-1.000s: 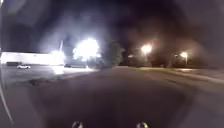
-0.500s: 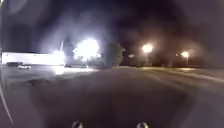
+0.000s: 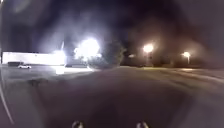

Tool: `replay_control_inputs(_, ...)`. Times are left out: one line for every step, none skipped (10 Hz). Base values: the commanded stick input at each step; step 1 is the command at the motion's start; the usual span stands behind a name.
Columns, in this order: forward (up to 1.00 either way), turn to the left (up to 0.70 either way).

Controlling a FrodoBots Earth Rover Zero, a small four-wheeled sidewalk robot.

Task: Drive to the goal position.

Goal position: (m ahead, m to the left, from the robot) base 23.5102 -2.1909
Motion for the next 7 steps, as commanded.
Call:
replay_control_inputs(0.50, 0.00)
replay_control_inputs(0.50, 0.00)
replay_control_inputs(0.50, 0.00)
replay_control_inputs(0.50, 0.00)
replay_control_inputs(0.50, 0.00)
replay_control_inputs(0.50, 0.00)
replay_control_inputs(0.50, 0.00)
